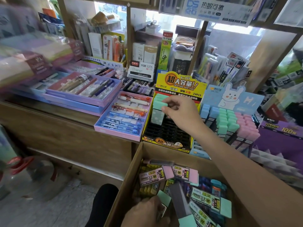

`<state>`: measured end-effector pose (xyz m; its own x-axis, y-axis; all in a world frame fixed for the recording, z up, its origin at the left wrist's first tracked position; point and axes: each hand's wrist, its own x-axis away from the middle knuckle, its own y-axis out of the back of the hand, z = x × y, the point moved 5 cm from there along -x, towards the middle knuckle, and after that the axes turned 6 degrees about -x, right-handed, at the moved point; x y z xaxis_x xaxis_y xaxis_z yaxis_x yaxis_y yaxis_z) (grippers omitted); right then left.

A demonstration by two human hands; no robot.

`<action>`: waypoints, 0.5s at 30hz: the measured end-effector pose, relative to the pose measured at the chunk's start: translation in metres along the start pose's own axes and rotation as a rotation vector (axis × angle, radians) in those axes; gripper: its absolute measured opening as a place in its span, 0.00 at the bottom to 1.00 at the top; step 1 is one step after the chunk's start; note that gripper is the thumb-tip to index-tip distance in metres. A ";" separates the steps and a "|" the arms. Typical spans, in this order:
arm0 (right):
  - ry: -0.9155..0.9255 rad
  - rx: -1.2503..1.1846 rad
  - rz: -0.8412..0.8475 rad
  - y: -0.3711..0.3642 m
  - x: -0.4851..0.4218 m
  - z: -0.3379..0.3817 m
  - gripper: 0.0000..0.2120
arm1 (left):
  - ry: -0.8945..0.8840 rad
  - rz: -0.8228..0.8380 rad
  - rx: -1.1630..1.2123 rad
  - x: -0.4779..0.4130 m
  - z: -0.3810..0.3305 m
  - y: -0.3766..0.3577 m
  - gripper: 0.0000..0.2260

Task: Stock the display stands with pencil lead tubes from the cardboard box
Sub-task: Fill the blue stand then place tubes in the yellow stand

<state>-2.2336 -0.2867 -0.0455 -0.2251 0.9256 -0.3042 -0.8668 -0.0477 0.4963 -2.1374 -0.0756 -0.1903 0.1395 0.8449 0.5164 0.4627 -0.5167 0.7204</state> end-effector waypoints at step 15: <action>0.195 0.441 0.100 0.000 0.021 0.016 0.18 | 0.058 -0.094 0.111 0.009 0.001 0.006 0.12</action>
<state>-2.2310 -0.2608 -0.0391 -0.4128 0.8352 -0.3634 -0.5756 0.0700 0.8147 -2.1325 -0.0704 -0.1820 0.0415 0.8776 0.4777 0.5659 -0.4146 0.7126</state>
